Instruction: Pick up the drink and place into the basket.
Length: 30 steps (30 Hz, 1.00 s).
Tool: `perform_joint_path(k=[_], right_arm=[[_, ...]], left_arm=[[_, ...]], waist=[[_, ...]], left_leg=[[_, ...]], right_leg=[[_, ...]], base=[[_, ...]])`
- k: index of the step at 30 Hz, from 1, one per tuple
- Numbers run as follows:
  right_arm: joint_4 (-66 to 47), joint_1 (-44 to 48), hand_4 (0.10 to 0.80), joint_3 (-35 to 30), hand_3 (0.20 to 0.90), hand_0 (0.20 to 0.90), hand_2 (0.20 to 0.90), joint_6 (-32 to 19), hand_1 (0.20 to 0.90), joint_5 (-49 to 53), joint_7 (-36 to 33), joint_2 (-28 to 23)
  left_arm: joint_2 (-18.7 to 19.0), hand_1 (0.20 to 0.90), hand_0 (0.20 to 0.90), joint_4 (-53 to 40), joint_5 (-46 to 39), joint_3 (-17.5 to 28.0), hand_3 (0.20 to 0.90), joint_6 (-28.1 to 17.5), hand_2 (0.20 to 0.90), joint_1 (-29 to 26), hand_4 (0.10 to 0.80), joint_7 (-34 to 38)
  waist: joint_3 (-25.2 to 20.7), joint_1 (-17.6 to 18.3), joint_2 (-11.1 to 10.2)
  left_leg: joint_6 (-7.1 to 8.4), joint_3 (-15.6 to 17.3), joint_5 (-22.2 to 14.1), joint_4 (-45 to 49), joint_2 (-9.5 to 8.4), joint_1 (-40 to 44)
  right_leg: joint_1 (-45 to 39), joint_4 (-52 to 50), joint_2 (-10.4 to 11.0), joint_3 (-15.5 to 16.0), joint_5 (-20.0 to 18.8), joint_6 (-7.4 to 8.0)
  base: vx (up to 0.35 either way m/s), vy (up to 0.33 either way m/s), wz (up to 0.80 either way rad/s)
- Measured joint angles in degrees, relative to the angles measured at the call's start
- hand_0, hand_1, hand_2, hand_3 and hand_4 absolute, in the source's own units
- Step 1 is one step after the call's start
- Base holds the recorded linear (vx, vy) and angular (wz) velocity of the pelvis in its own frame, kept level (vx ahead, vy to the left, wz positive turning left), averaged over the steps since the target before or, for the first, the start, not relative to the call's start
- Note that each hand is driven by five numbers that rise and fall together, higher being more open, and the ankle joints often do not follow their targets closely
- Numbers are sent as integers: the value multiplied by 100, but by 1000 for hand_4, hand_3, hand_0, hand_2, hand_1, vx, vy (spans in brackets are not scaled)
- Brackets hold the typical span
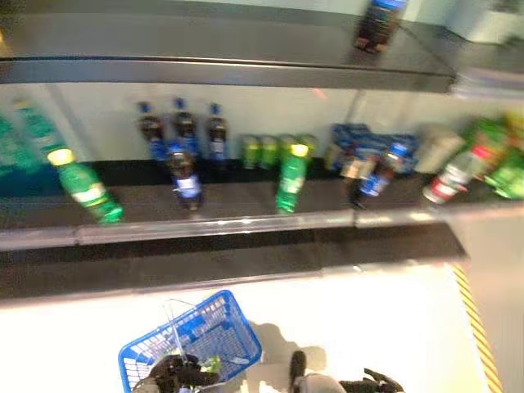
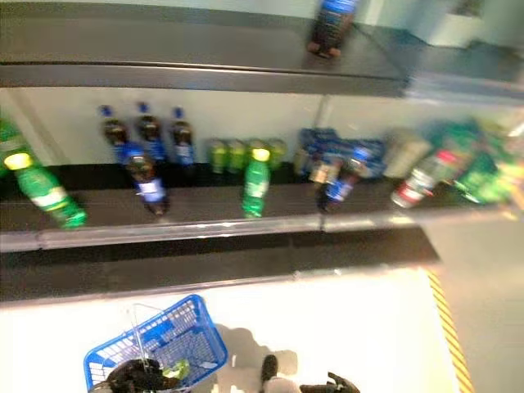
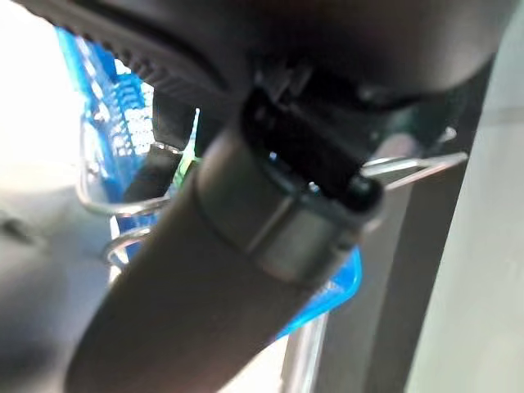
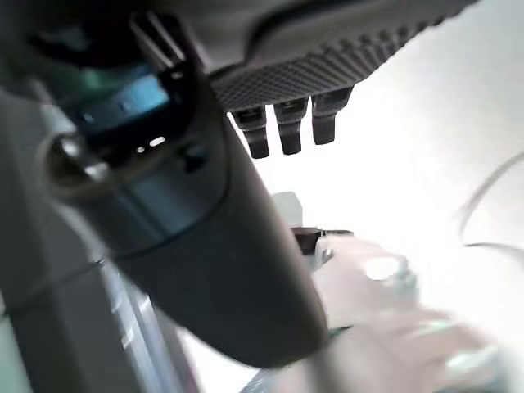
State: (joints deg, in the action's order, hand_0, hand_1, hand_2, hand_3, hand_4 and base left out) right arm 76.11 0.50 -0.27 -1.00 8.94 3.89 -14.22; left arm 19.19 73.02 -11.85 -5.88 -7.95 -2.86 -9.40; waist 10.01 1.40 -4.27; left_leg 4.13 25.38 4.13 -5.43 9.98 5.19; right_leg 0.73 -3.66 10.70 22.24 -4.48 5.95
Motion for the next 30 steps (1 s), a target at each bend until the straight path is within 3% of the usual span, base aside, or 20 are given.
perform_joint_path(k=[1, 3, 4, 6, 10, 15, 20, 21, 22, 23, 24, 25, 26, 27, 29, 30], right_arm=[[13, -54, 800, -169, 900, 900, 900, 58, 900, 9, -1, -9], [-18, -122, 800, -205, 900, 900, 900, 63, 900, -7, 4, -81], [-107, -40, 800, -147, 900, 900, 900, 72, 900, -7, 47, -151], [-225, -48, 800, -35, 900, 900, 900, 63, 900, -11, 65, -243], [-246, -129, 800, 152, 900, 900, 900, 110, 900, -26, 116, -256], [-247, -168, 800, 151, 900, 900, 900, 109, 900, -19, 112, -210], [-250, -175, 800, 144, 900, 900, 900, 59, 900, 4, 102, -212], [-244, -149, 800, 142, 900, 900, 900, 60, 900, 2, 104, -233], [-222, -27, 800, 137, 900, 900, 900, 87, 900, -1, 113, -149], [-244, 40, 800, 175, 900, 900, 900, 103, 900, -3, 126, -106], [-248, 103, 800, 234, 900, 900, 900, 99, 900, -11, 140, -127], [-253, 225, 800, 297, 900, 900, 900, 97, 900, -44, 147, -230], [-250, 284, 800, 306, 900, 900, 900, 83, 900, -56, 144, -308], [-250, 284, 800, 306, 900, 900, 900, 83, 900, -56, 144, -308], [-231, 286, 800, 350, 900, 900, 900, 145, 900, -121, 143, -413], [-225, 150, 800, 427, 900, 900, 900, 181, 900, -158, 143, -441]], left_arm=[[15, 300, 300, -66, 2, -41, 200, -13, 300, -7, 100, -10], [44, 300, 300, -135, -28, -18, 200, 6, 300, 62, 100, 8], [35, 300, 300, -135, -28, -52, 200, 74, 300, 111, 100, 10], [-97, 300, 300, -138, -30, -80, 200, 109, 300, 128, 100, 11], [-344, 300, 300, -228, -31, -252, 200, 121, 300, 19, 100, 5], [-425, 300, 300, -229, -30, -451, 200, 121, 300, -101, 100, -17], [-477, 300, 300, -197, -27, -659, 200, 126, 300, -79, 100, -17], [-497, 300, 300, -178, -29, -676, 200, 122, 300, -33, 100, -17], [-425, 300, 300, -218, -39, -538, 200, 11, 300, 10, 100, -7], [-424, 300, 300, -149, -53, -412, 200, 21, 300, -14, 100, 28], [-469, 300, 300, -88, -51, -368, 200, 15, 300, 23, 100, 19], [-581, 300, 300, -133, -50, -275, 200, -82, 300, 53, 100, -18], [-649, 300, 300, -135, -49, -245, 200, -157, 300, 61, 100, -99], [-649, 300, 300, -135, -49, -245, 200, -157, 300, 61, 100, -99], [-745, 300, 300, -127, -53, -224, 200, -209, 300, 37, 100, -109], [-772, 300, 300, -118, -68, -175, 200, -239, 300, 50, 100, -109]], waist=[[-11, -71, 38], [-43, -130, -28], [-51, -131, -10], [-89, -17, 102], [-277, 195, 311], [-300, 199, 278], [-293, 248, 310], [-273, 237, 405], [-259, 42, 185], [-269, -2, 43], [-325, -80, -33], [-350, -202, -71], [-324, -253, 100], [-324, -253, 100], [-260, -266, 390], [-302, -270, 652]], left_leg=[[12, 84, -10, 2, 57, 27], [93, 108, -66, 5, 19, 126], [140, 148, -85, 1, 19, 237], [215, 263, -115, 8, 92, 380], [257, 382, -116, 72, 186, 404], [107, 382, -225, 216, 209, 439], [-217, 370, -467, 554, 305, 455], [-105, 333, -473, 708, 400, 442], [307, -179, -510, 1587, 489, 195], [316, -974, -448, 2094, 357, -90], [281, -1654, -667, 2412, 54, -257], [320, -2050, -768, 2103, -426, -231], [249, -2141, -779, 1919, -610, -290], [249, -2141, -779, 1919, -610, -290], [141, -2142, -742, 1580, -845, -507], [-176, -2198, -939, 1306, -844, -685]], right_leg=[[-18, -208, 113, 142, 112, 111], [-97, -242, 187, 279, 163, 132], [-128, -97, 50, 242, 166, 61], [-159, 101, -15, 228, 139, -79], [-177, 379, -285, 34, 53, -183], [-173, 402, -314, -119, 33, -206], [-95, 62, -319, -267, 277, -239], [5, -193, -390, -275, 383, -274], [449, -1061, -446, -428, 919, -600], [465, -1130, -384, -785, 985, -718], [441, -933, -394, -1077, 838, -738], [390, -596, -421, -1530, 629, -753], [307, -378, -478, -1573, 505, -805], [307, -378, -478, -1573, 505, -805], [243, -247, -551, -1401, 397, -776], [335, -279, -675, -1247, 413, -695]], base=[[-63, -152, -107], [-11, -179, -114], [19, -259, -120], [16, -304, -82], [-6, -249, -30], [37, -172, -19], [41, -224, -12], [67, -289, -65], [99, -101, -97], [213, -42, -122], [216, -12, -137], [152, -3, -141], [84, 2, -110], [83, 13, -66], [279, -23, -59], [532, -109, -104]])
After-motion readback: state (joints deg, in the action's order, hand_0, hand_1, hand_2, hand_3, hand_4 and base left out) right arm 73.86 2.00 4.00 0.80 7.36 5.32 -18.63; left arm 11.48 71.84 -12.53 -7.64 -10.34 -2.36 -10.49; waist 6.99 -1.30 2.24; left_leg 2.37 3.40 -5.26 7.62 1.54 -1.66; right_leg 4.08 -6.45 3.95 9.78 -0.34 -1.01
